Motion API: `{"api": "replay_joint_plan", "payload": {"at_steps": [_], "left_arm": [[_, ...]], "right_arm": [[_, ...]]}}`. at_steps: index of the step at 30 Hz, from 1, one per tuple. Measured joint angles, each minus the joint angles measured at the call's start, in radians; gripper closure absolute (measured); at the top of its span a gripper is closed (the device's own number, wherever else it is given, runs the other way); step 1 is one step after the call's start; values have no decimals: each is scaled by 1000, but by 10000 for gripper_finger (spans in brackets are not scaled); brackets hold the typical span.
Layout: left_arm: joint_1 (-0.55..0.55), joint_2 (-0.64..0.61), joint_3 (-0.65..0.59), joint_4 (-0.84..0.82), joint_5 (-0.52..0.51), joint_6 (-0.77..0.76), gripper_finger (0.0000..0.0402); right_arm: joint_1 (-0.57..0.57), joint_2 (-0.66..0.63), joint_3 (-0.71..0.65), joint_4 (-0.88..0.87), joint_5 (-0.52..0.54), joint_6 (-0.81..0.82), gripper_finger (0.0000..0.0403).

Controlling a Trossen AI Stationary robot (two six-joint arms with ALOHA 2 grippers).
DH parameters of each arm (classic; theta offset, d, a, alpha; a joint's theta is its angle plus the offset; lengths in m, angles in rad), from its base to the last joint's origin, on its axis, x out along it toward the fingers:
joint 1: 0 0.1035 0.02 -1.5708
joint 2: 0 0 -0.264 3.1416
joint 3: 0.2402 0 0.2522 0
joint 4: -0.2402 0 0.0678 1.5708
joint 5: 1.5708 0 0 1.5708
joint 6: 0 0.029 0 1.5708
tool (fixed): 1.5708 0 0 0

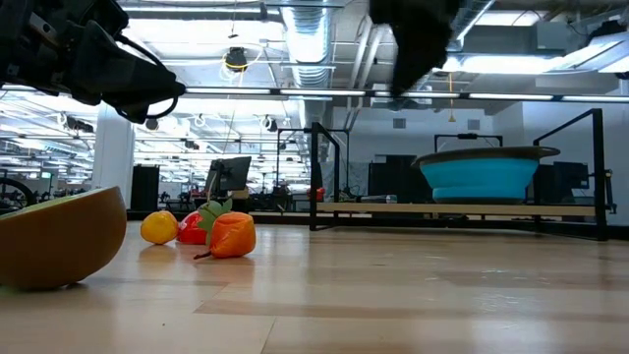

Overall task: Pick & Place Fruit
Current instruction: Put the orange pear into the blue colander

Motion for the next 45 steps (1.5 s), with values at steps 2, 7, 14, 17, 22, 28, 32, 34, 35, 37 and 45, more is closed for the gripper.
{"api": "replay_joint_plan", "payload": {"at_steps": [2,7,14,17,22,28,32,34,35,37,45], "left_arm": [[0,0,0,0,0,0,298],[0,0,0,3,0,-2,298],[0,0,0,1,0,0,298],[0,0,0,-1,0,0,298],[0,0,0,1,0,0,298],[0,0,0,0,0,0,298],[0,0,0,-1,0,-2,298],[0,0,0,1,0,-2,298],[0,0,0,-1,0,-2,298],[0,0,0,0,0,-3,298],[0,0,0,0,0,-3,298]], "right_arm": [[46,16,1,110,0,-2,311],[139,83,-1,351,0,-113,316],[206,242,0,642,0,-225,274],[213,309,2,727,-1,-225,228],[227,413,-1,785,-114,-230,154],[244,524,0,898,-216,-233,141],[256,561,1,941,-219,-233,149],[259,576,0,937,-221,-235,152],[259,588,0,941,-227,-235,153],[260,605,0,934,-252,-235,156],[258,627,1,930,-263,-237,179]]}}
